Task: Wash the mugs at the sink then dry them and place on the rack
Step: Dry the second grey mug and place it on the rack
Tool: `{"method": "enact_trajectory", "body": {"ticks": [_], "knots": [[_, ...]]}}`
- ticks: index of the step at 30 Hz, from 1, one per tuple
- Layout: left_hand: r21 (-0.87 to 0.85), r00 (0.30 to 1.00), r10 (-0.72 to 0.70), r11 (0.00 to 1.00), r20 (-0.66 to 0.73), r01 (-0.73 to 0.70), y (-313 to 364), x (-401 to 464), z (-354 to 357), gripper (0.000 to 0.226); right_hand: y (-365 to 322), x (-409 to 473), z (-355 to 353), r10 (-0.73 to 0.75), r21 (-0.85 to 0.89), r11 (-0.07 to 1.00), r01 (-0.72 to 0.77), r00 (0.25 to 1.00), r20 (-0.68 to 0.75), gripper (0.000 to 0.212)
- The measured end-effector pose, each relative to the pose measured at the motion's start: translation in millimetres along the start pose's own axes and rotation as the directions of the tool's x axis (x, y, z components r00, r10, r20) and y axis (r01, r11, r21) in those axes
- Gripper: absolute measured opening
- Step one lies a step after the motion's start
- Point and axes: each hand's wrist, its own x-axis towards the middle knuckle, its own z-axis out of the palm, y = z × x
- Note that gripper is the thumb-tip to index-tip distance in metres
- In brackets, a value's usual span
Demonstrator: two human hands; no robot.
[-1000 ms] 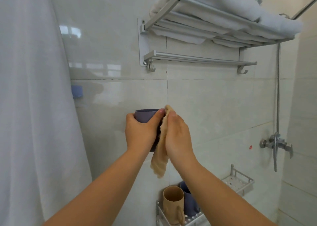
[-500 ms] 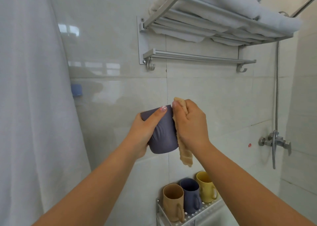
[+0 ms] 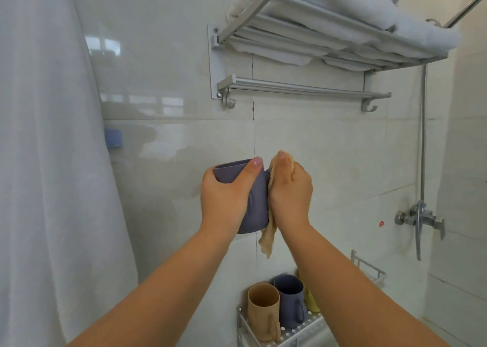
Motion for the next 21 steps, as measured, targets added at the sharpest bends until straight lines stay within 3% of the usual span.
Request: {"method": "enact_trajectory", "body": {"ticks": [3,6,10,15,21], "knots": [[-0.084,0.993,-0.094,0.993,-0.078,0.087,-3,3,0,0.065,2,-8,9,0.125,0.131,0.984,-0.124,0.992,0.0,0.039],[-0.138,0.99,-0.06,0.99,-0.131,0.041,0,8,0,0.077,4,-24,19,0.256,0.218,0.937,-0.273,0.961,0.101,0.032],[-0.193,0.995,0.015,0.981,-0.103,-0.034,4,10,1,0.065,2,-41,28,0.51,0.424,0.682,-0.596,0.803,0.307,0.048],[-0.174,0.997,0.073,0.982,-0.038,-0.078,6,7,2,0.056,-5,-7,12,0.529,0.582,0.352,-0.733,0.669,0.522,0.017],[-0.267,0.993,0.115,0.958,0.023,-0.105,12,6,6,0.081,0,-7,9,0.419,0.599,0.133,-0.79,0.592,0.688,0.033]]}}
